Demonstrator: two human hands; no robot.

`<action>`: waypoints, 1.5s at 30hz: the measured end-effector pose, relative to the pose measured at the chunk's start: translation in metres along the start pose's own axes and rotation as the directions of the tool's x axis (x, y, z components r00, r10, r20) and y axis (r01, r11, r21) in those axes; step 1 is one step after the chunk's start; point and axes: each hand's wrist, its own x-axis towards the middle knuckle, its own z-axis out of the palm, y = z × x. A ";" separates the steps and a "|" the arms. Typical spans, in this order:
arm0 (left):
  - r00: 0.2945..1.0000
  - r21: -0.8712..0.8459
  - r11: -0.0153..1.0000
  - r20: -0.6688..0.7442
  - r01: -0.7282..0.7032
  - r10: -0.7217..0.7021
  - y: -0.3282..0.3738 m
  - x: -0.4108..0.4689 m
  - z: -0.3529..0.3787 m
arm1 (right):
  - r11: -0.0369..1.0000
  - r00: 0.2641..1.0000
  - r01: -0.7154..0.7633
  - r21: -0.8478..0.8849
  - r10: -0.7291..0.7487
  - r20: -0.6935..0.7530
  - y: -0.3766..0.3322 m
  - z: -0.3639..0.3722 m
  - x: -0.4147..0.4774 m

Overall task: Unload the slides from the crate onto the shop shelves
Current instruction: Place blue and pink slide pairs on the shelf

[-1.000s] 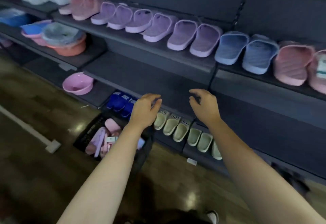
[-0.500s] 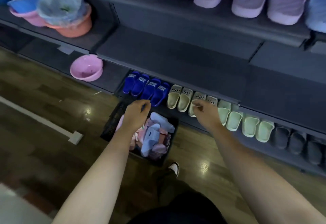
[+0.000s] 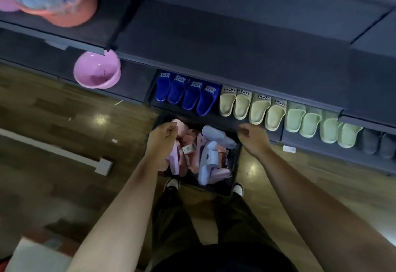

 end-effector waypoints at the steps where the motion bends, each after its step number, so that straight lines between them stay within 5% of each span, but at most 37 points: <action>1: 1.000 0.006 1.000 0.023 0.004 -0.004 -0.011 0.013 -0.004 | 1.000 1.000 -0.014 -0.009 0.014 -0.010 -0.003 0.011 0.004; 13: 0.980 0.089 0.996 0.199 -0.004 -0.013 -0.128 0.139 0.016 | 0.942 0.939 -0.329 0.064 0.334 -0.084 0.004 0.173 0.053; 24: 0.953 0.067 0.990 0.268 0.128 -0.141 -0.262 0.165 0.126 | 0.914 0.913 -0.395 0.097 0.402 -0.072 0.111 0.286 0.092; 29: 0.959 0.057 0.986 0.229 0.157 -0.166 -0.299 0.172 0.165 | 0.856 0.843 -0.494 0.150 0.514 -0.156 0.153 0.315 0.105; 34: 0.981 0.048 0.989 0.125 0.141 -0.146 -0.318 0.179 0.192 | 0.639 0.695 -0.630 0.441 0.717 -0.046 0.178 0.343 0.124; 37: 0.994 0.057 0.994 0.039 0.098 -0.100 -0.321 0.184 0.198 | 0.337 0.613 -0.434 0.836 0.790 0.000 0.186 0.357 0.132; 40: 0.994 0.037 0.993 0.018 0.110 -0.110 -0.320 0.186 0.200 | 0.018 0.582 -0.195 0.981 0.807 0.101 0.179 0.358 0.136; 42: 0.990 0.017 0.990 0.023 0.137 -0.138 -0.320 0.185 0.198 | 0.046 0.624 -0.177 0.983 0.778 0.076 0.166 0.353 0.136; 45: 0.989 -0.010 0.989 0.009 0.147 -0.147 -0.318 0.182 0.194 | 0.223 0.712 -0.180 0.958 0.701 -0.029 0.148 0.344 0.132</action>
